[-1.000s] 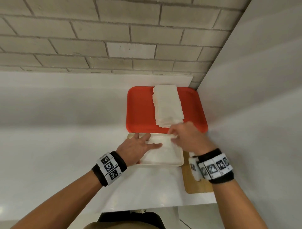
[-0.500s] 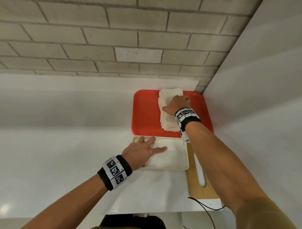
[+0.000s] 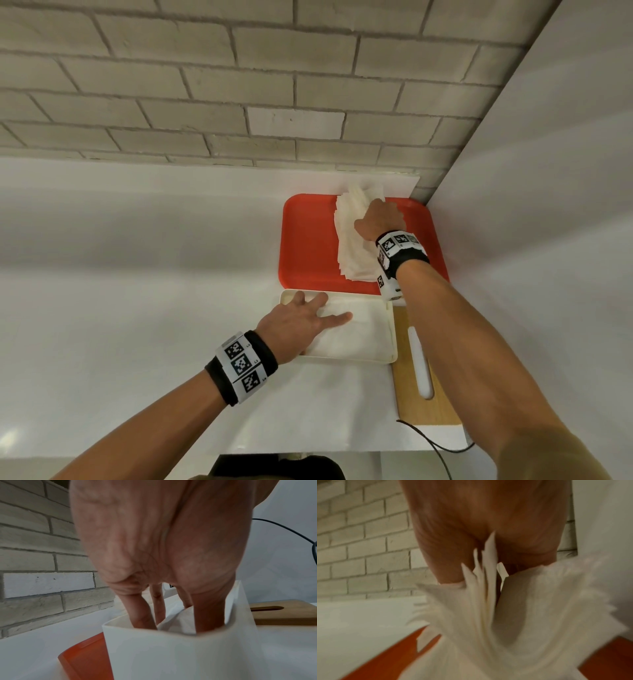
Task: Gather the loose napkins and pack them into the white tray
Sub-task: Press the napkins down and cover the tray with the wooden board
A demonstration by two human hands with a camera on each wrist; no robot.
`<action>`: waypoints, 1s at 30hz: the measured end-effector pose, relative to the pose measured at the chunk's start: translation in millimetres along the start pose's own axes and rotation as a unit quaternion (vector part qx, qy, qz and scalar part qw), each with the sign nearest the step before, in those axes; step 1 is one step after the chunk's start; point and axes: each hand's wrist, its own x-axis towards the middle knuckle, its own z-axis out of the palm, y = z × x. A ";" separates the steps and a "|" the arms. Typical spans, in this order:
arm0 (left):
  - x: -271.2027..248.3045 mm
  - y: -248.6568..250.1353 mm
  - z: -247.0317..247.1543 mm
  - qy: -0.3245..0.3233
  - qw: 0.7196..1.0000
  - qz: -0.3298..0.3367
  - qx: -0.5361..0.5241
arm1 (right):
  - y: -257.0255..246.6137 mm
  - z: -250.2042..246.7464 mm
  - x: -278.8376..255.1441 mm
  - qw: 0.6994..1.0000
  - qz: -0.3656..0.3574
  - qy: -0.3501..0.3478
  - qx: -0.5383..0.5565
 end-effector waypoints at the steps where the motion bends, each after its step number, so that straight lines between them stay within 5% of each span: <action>1: -0.7 -0.8 0.6 0.001 1.000 0.001 -0.001 | 2.8 -6.5 -0.2 1.000 0.002 0.000 0.020; 7: -6.6 -12.9 8.6 -0.002 0.998 -0.019 -0.059 | 31.4 -42.3 -5.1 0.987 -0.027 0.020 0.159; 11: -11.1 -17.0 11.3 0.012 0.995 -0.008 -0.099 | 41.4 -58.5 -26.4 0.985 -0.072 0.033 0.152; 16: -15.9 -28.0 3.7 0.172 0.966 -0.009 -0.193 | 31.9 -86.8 -83.2 0.968 -0.186 0.047 0.163; 19: -21.5 -33.8 -6.9 0.305 0.919 -0.014 -0.248 | 24.6 -115.1 -130.3 0.950 -0.270 0.040 0.151; 23: -30.0 -42.6 -21.5 0.371 0.864 -0.051 -0.337 | 31.0 -144.5 -186.8 0.911 -0.362 -0.026 0.194; 27: -39.5 -42.9 -22.2 0.347 0.811 -0.099 -0.461 | 41.1 -122.6 -190.1 0.903 -0.381 -0.152 0.125; 30: -38.7 -34.5 -9.5 0.276 0.706 -0.155 -0.634 | 40.4 -71.0 -176.0 0.908 -0.356 -0.222 0.003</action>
